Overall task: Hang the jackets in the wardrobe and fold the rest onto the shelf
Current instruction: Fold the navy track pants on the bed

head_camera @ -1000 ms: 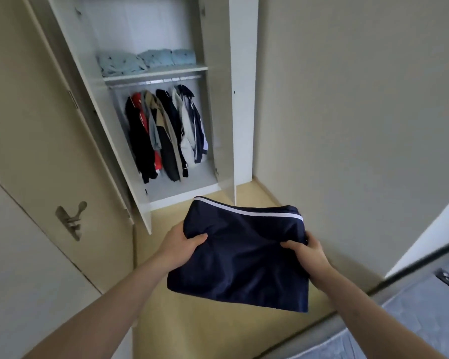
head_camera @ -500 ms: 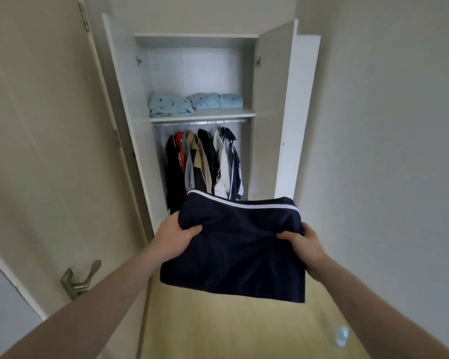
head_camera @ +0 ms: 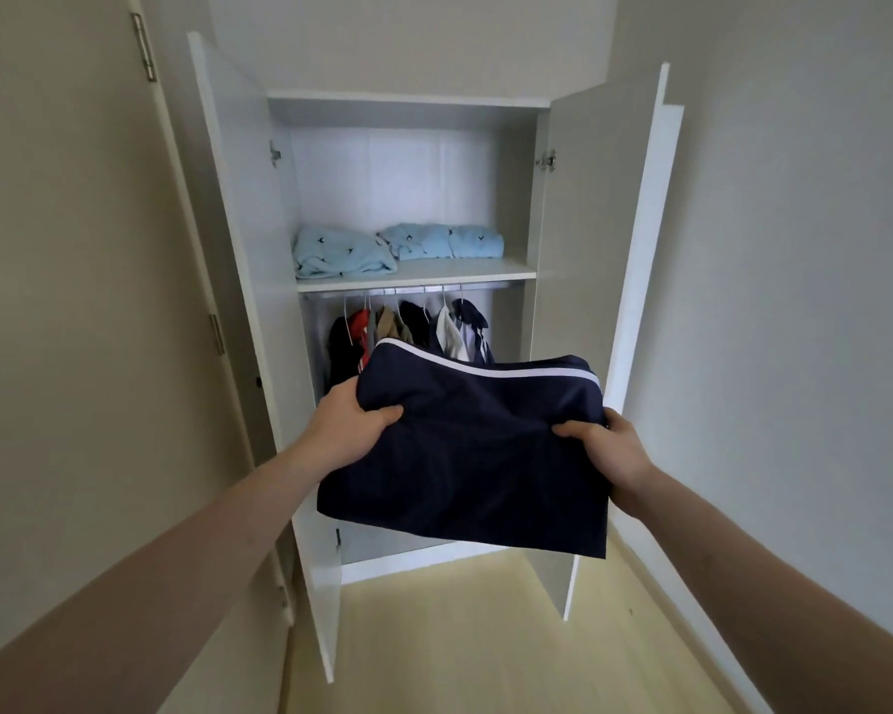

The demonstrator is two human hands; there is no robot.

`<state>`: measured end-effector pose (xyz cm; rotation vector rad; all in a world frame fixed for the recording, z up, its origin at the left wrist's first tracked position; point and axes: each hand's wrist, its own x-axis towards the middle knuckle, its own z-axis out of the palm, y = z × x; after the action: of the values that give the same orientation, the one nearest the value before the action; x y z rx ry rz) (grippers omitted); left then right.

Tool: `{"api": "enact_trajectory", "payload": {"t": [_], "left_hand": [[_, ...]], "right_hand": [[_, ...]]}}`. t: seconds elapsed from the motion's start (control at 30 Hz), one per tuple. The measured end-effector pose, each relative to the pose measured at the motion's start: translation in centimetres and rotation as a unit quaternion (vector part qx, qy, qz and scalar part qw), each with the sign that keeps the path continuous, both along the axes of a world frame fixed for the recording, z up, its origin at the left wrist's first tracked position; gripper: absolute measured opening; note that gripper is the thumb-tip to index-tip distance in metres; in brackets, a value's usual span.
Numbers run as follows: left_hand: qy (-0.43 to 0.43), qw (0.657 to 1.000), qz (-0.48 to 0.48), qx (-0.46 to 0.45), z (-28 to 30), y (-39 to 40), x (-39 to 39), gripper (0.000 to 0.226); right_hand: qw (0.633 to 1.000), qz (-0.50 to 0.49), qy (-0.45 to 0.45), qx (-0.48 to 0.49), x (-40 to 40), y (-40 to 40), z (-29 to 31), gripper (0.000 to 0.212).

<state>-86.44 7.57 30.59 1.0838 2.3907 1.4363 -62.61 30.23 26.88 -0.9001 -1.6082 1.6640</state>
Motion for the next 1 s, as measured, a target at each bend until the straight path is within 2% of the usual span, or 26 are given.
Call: {"api": "enact_trajectory", "payload": {"t": [0.4,0.57,0.67,0.77,1.0], "left_hand": [[0.029,0.999,-0.002,0.034,3.2,13.6,-14.5,0.027],[0.040,0.999,0.014,0.027,3.6,22.1,-20.4,0.027],[0.028,0.999,0.015,0.012,4.1,27.1,-23.9,0.030],[0.005,1.000,0.022,0.011,4.6,31.6,-27.4,0.034],[-0.040,0.998,0.022,0.031,5.8,39.8,-36.1,0.018]], "right_hand": [[0.999,0.002,0.028,0.024,-14.0,12.7,4.2,0.046],[1.000,0.003,0.024,0.017,-20.1,21.1,4.8,0.035],[1.000,0.005,0.011,0.001,-23.8,26.4,5.3,0.046],[1.000,0.013,0.001,-0.003,-27.6,31.5,5.9,0.043],[0.998,0.049,-0.021,-0.020,-37.1,41.0,7.9,0.038]]}}
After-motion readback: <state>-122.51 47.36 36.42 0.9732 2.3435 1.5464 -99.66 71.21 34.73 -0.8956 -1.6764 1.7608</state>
